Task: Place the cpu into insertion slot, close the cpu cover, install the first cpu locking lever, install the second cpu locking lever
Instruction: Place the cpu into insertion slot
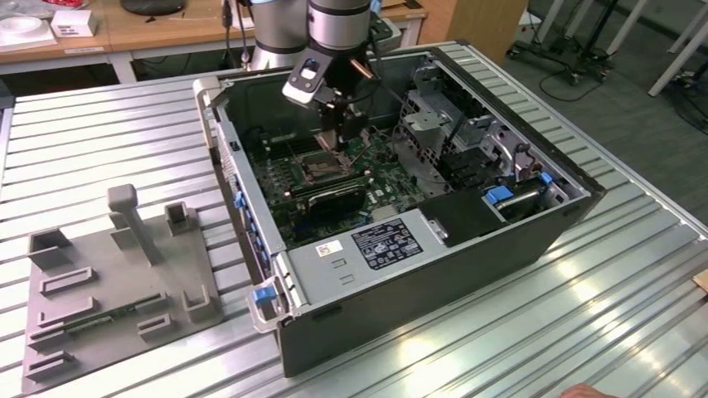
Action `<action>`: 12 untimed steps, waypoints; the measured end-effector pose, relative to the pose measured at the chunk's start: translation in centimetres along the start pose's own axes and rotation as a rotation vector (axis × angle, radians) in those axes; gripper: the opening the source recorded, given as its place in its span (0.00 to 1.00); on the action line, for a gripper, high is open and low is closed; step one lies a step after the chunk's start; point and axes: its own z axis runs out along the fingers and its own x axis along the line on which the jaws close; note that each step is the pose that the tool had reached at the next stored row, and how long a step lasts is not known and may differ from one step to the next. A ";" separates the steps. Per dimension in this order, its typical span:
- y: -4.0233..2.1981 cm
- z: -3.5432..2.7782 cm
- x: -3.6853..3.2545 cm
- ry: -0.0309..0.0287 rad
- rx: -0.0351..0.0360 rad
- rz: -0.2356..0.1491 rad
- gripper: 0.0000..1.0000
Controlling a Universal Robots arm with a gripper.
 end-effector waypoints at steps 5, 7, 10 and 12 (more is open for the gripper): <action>-0.34 0.18 0.84 0.0010 -0.0005 0.000 0.54; -0.41 0.40 1.07 0.0014 -0.0008 0.000 0.54; -0.44 0.89 1.19 0.0013 -0.0007 0.000 0.54; -0.46 1.12 1.20 0.0013 -0.0007 0.001 0.54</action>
